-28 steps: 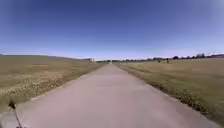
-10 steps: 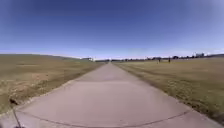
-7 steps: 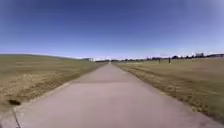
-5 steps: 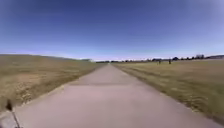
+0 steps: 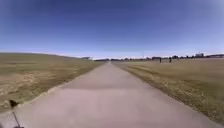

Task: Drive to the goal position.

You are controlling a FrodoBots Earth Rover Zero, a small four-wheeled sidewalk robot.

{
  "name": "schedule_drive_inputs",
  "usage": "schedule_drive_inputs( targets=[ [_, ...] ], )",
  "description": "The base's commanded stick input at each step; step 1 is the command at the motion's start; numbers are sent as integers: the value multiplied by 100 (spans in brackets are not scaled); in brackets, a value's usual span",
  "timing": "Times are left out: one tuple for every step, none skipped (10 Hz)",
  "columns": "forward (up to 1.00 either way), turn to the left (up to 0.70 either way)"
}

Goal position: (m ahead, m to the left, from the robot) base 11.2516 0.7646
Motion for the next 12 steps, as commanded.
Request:
schedule_drive_inputs(
  targets=[
    [5,0],
    [50,0],
    [96,0],
    [100,0],
    [100,0],
    [100,0],
    [100,0],
    [100,0],
    [100,0],
    [100,0],
    [100,0],
    [100,0]
  ],
)
